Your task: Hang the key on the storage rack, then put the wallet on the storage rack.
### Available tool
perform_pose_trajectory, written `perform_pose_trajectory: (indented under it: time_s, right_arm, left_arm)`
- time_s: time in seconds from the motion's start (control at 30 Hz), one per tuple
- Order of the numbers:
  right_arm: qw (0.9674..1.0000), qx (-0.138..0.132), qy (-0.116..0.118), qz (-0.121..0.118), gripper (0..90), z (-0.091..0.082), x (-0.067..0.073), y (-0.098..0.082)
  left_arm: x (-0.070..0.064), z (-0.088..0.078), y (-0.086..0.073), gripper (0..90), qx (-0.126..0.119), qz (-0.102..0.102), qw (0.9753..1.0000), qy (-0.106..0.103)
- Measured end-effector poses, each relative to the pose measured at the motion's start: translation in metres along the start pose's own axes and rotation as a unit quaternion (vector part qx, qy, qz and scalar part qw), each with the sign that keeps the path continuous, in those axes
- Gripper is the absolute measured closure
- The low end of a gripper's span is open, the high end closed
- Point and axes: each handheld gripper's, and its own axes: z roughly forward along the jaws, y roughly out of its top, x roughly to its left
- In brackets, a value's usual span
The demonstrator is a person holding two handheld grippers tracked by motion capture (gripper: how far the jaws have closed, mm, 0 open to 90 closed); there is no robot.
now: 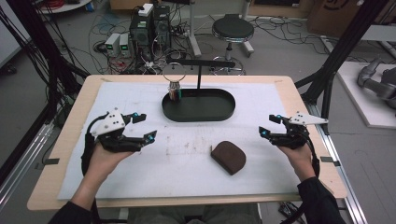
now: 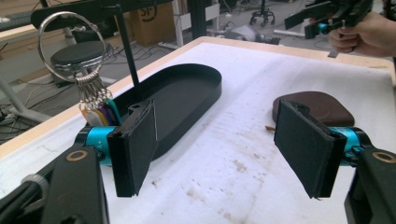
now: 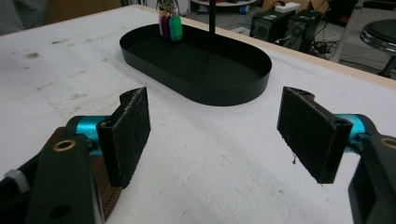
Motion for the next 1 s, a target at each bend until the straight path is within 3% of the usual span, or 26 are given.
perform_pose_trajectory:
  time_s: [0.3, 1.0]
  right_arm:
    - [1.0, -0.004, -0.002, 0.002, 26.2, -0.001, -0.001, 0.002]
    - [1.0, -0.006, 0.0, -0.003, 26.1, -0.008, 0.003, 0.005]
  left_arm:
    - [-0.003, -0.005, -0.019, 29.1, 0.002, -0.005, 1.0, -0.003]
    - [0.006, -0.005, -0.019, 28.5, -0.002, -0.009, 0.9999, 0.005]
